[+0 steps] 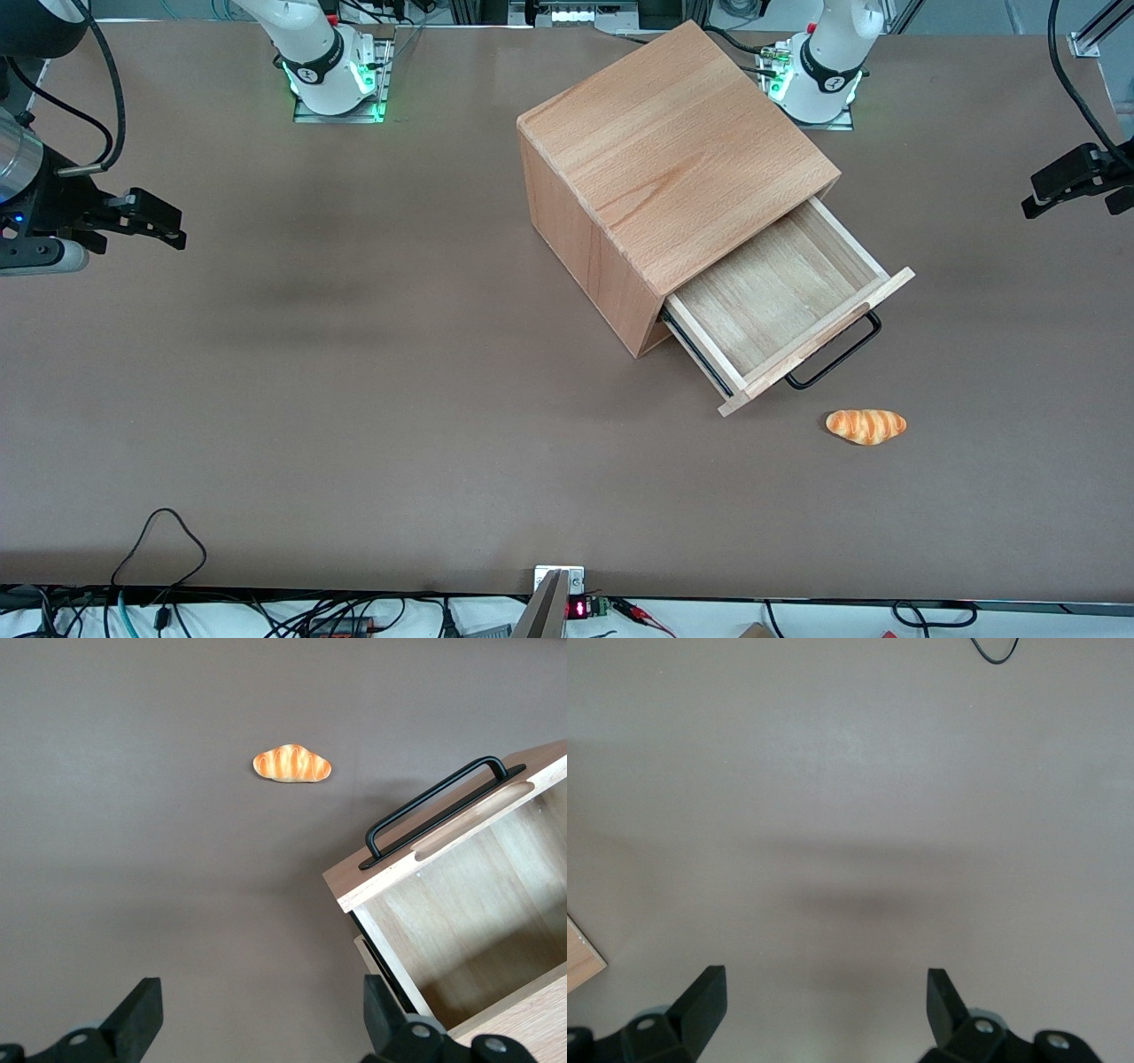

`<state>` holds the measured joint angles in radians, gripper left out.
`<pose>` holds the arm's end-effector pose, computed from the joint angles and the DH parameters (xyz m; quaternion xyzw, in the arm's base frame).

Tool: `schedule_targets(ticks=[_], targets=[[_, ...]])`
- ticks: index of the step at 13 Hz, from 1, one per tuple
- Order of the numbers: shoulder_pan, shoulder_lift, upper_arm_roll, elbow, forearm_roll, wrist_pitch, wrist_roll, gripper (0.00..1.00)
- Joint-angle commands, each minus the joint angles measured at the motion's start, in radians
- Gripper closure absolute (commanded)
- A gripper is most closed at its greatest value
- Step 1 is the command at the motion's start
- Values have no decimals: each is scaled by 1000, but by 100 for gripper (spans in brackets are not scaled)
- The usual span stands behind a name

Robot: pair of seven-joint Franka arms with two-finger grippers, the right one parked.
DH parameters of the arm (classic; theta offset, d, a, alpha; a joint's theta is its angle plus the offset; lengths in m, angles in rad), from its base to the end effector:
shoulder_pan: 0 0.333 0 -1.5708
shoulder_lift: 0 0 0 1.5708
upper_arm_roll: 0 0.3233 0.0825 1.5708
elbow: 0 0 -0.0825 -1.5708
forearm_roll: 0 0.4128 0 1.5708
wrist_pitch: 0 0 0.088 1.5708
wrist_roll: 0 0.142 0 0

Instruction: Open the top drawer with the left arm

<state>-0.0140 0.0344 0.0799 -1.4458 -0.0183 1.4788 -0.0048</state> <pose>0.5839 0.0350 0.6307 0.9994 0.0345 -0.0004 0.0078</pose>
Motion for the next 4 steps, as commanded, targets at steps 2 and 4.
schedule_targets(ticks=[2, 4], targets=[[-1, -16, 3, -18, 21, 0, 31, 0], [-1, -16, 1, -16, 21, -3, 37, 0]])
